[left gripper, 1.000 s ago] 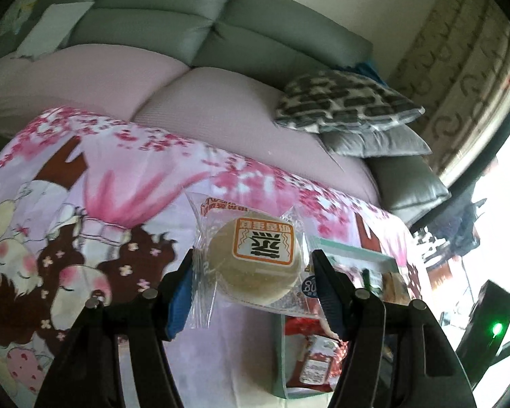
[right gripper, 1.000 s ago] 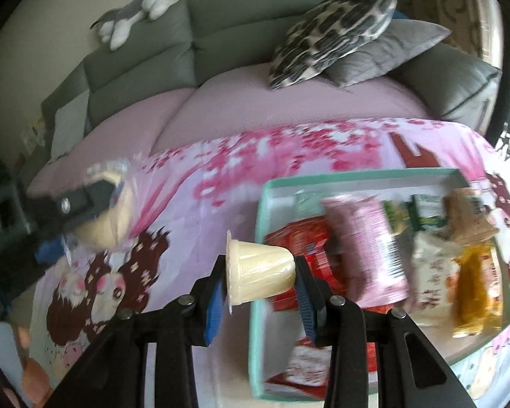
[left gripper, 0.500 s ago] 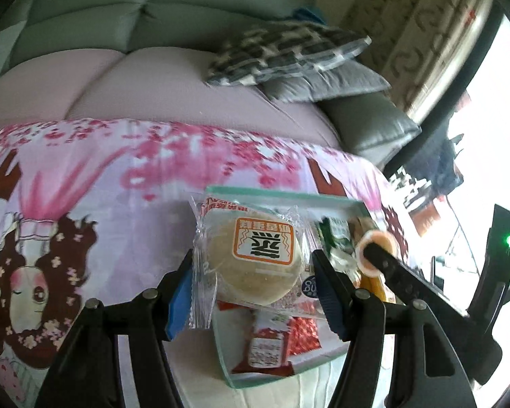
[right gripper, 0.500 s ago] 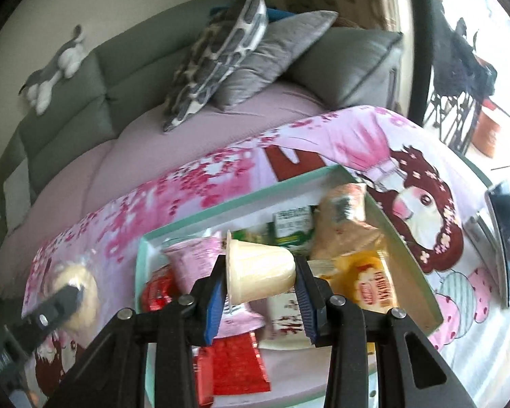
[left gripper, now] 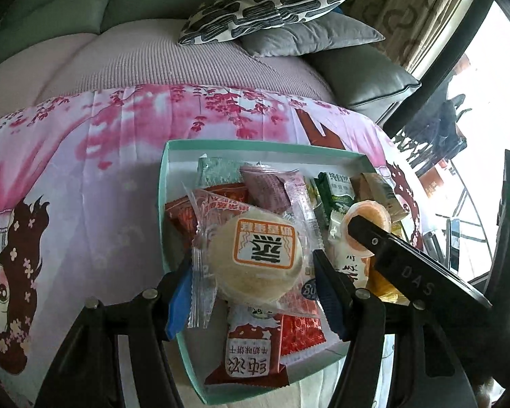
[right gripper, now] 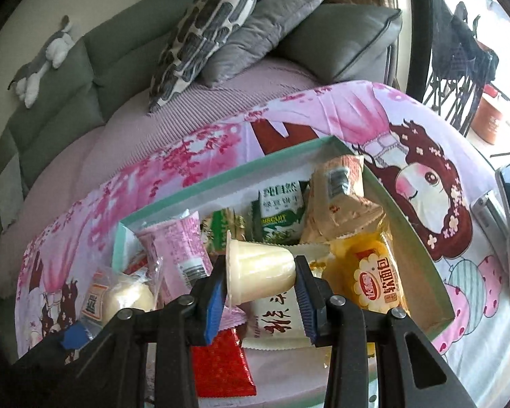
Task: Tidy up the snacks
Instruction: 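Carry the round bread with the left tool while the right tool carries the pudding cup over the tray, then lower the bread and pudding cup into the tray and open both tools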
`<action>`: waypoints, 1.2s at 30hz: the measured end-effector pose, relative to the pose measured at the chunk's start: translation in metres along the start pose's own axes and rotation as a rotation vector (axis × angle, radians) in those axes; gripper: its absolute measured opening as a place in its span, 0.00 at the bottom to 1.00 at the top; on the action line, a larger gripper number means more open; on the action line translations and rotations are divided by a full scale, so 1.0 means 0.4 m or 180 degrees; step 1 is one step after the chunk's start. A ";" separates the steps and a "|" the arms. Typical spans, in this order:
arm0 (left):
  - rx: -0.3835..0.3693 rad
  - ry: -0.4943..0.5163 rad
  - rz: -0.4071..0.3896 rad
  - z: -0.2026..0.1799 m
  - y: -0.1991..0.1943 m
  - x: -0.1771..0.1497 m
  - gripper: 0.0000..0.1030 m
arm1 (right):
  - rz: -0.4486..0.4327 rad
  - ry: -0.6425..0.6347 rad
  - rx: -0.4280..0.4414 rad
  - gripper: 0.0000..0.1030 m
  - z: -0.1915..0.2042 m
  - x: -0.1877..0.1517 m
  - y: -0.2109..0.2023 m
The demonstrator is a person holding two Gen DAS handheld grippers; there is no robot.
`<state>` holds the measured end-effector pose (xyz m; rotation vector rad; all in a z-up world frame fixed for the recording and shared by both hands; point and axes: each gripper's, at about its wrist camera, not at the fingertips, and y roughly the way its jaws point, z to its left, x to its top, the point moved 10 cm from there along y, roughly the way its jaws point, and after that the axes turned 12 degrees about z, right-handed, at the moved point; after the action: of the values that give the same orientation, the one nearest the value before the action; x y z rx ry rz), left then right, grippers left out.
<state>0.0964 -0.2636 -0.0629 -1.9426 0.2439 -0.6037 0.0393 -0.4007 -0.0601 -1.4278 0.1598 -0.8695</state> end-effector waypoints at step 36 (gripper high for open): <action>0.1254 -0.0665 -0.0412 0.219 -0.169 -0.127 1.00 | -0.0103 -0.0225 0.0009 0.64 0.034 -0.119 -0.067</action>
<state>0.0917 -0.1428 -0.0469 -1.6293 -0.1265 -0.4852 0.0027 -0.3587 -0.0520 -1.4597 0.0823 -0.8441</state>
